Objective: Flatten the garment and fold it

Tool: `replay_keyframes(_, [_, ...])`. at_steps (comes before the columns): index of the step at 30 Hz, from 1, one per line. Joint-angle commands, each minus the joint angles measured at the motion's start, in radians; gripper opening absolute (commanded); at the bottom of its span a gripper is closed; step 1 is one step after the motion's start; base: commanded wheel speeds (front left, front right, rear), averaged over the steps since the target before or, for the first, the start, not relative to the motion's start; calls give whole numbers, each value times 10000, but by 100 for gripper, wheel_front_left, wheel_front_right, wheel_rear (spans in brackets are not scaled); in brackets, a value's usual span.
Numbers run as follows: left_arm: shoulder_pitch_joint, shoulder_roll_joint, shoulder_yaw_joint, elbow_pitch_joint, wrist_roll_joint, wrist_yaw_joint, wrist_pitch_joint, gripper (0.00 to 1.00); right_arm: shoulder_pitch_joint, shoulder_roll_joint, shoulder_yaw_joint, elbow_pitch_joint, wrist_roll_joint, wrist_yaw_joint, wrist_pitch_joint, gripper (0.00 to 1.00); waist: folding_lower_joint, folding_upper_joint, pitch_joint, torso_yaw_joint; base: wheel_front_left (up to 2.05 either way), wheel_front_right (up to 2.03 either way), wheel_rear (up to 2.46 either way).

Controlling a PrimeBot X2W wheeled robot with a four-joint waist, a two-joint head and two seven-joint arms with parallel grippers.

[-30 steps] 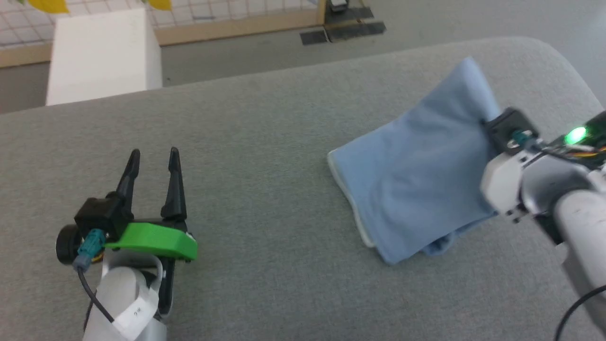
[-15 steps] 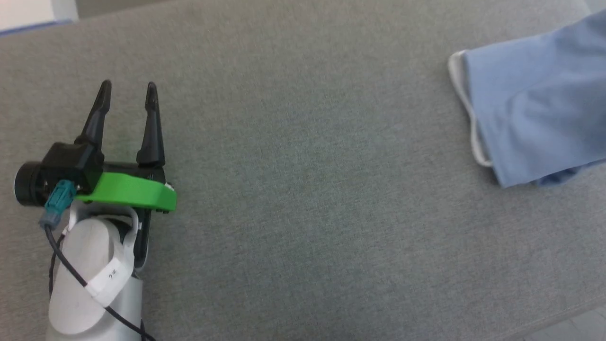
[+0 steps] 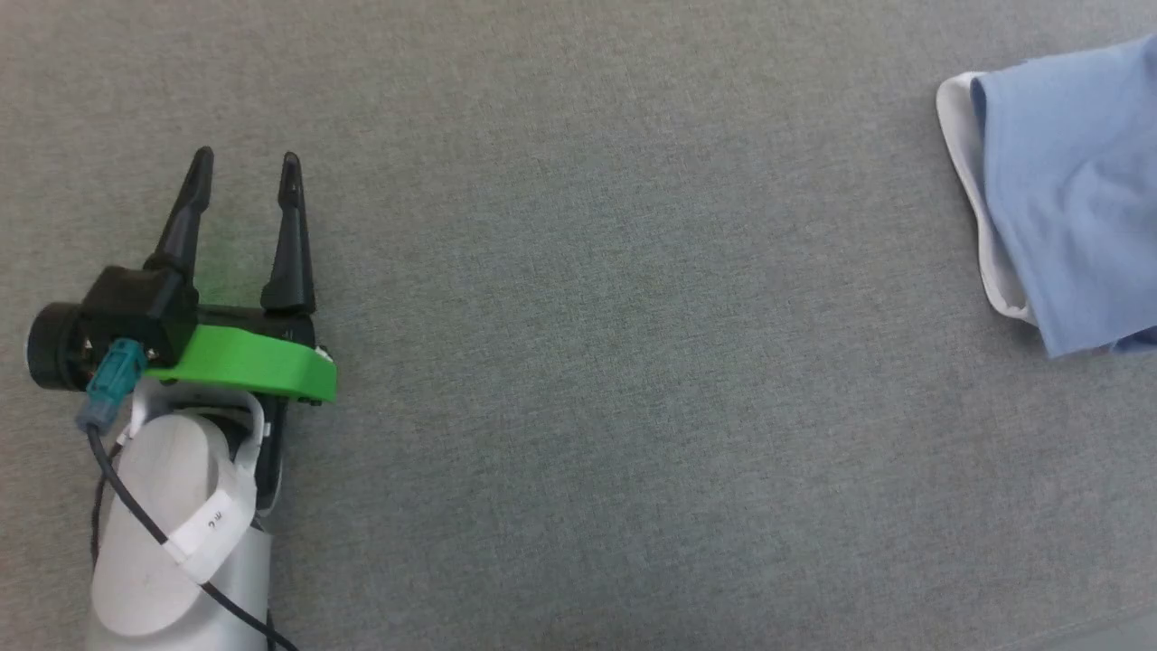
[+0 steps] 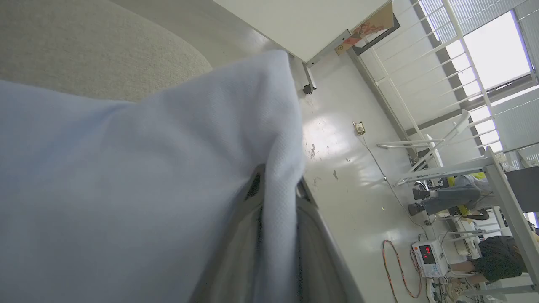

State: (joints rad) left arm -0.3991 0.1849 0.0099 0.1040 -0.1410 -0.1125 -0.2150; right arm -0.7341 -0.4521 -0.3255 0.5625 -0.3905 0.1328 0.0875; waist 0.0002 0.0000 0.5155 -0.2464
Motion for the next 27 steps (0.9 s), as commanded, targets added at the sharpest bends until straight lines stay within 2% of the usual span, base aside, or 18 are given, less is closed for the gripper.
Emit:
replay_keyframes(1, [68,-51,-45,96,-22,52,-102,100,-8,84,-167,-22,-125,-21,-167,100,-2,0,-372,159,0,0,0])
replay_keyframes(6, [387,-300,-93,553,-162,116,-298,100,337,257,-549,-51,185,-21,-1166,100,-2,0,-1330,427,0,0,0])
replay_keyframes(13, [970,-681,-59,1078,-405,222,-436,100,1244,538,-279,-621,1323,-21,-2095,100,-2,0,-2789,871,0,0,0])
replay_keyframes(19, [1556,-913,-75,1241,-545,301,-461,100,2668,1288,366,-2210,2555,-21,-2385,100,-2,0,-3648,1317,0,0,0])
replay_keyframes(27, [2172,-1124,-191,1150,-697,286,-465,100,4572,2616,1225,-4613,3744,-21,-2077,100,-2,0,-4271,1925,0,0,0])
